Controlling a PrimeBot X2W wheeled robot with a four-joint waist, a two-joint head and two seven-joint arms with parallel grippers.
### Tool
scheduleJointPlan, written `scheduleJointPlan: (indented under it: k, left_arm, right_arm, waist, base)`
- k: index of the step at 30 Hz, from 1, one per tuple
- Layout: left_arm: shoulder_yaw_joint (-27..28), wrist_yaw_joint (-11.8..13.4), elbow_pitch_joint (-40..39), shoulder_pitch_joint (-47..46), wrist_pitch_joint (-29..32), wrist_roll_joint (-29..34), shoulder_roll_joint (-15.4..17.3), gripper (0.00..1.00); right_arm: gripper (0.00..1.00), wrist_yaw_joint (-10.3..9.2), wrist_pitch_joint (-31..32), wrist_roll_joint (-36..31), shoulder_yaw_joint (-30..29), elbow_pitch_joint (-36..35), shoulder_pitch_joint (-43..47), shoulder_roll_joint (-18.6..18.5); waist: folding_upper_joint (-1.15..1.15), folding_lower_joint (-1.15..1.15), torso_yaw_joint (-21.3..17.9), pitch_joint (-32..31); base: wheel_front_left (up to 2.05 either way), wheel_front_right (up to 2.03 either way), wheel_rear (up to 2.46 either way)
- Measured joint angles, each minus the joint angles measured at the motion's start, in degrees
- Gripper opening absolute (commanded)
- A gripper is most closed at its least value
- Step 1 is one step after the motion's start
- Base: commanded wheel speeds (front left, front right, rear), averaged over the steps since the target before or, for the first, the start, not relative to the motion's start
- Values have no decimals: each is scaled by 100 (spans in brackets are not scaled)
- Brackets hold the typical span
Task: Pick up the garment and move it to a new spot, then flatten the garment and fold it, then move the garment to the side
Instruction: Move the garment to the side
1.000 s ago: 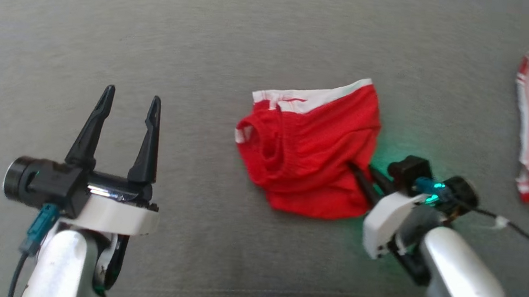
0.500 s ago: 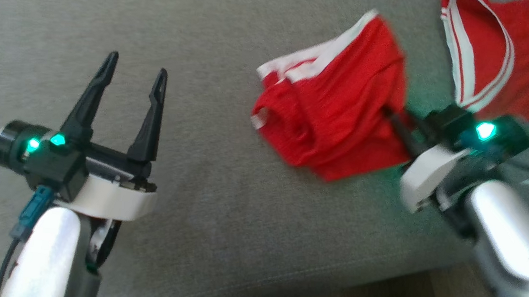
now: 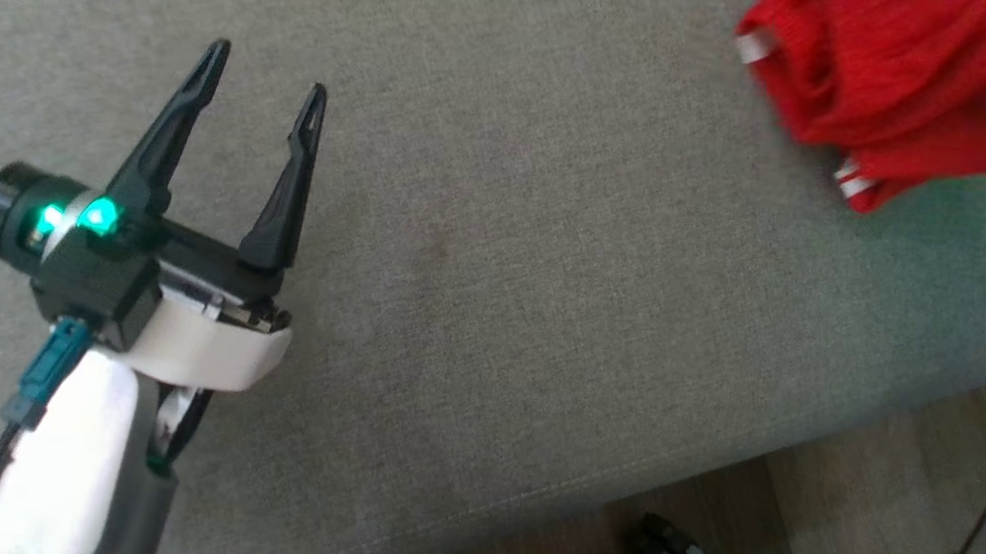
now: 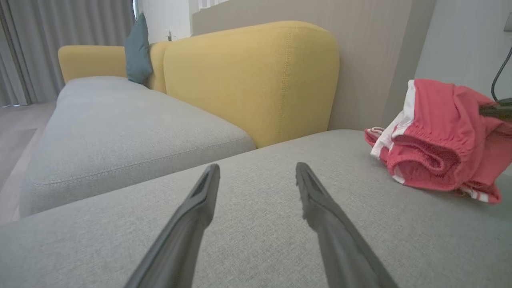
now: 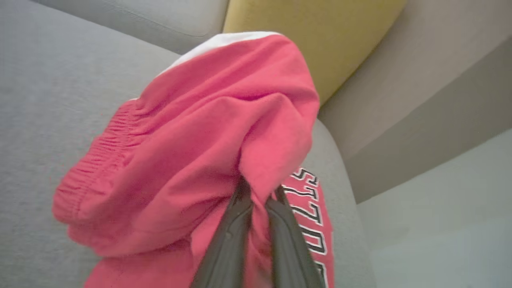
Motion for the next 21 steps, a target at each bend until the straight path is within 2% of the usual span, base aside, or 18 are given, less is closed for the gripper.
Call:
scheduleJointPlan:
  k: [9, 17, 18, 19, 20, 21]
  left_arm:
    - [-89, -57, -145, -282, 75, 5, 169, 100]
    - [-315, -109, -192, -604, 115, 5, 200, 100]
    - [-344, -109, -180, -630, 115, 4, 205, 100]
    - [-356, -110, -170, -656, 114, 4, 213, 100]
    - [-365, -110, -168, -669, 109, 4, 218, 100]
    - [-369, -110, -159, -671, 107, 3, 218, 100]
  right_arm:
    - [0, 0, 189, -177, -939, -245, 36, 73]
    - [0, 0, 352, -723, -1788, 59, 58, 690]
    - [2, 0, 355, -804, -1891, 99, 57, 756]
    - [28, 0, 364, -864, -1979, 108, 57, 826]
    - [71, 0, 364, -909, -2073, 102, 57, 906]
    - [97, 0, 365, -959, -2150, 93, 59, 967]
  waist:
    - [0, 0, -116, 504]
    - [0, 1, -109, 823]
    - [0, 1, -87, 841]
    - [0, 1, -65, 853]
    - [0, 0, -41, 861]
    - [0, 0, -19, 862]
  base:
    - [0, 0, 0]
    - [0, 0, 0]
    - [0, 0, 0]
    - [0, 0, 0]
    - [0, 0, 0]
    - [0, 0, 0]
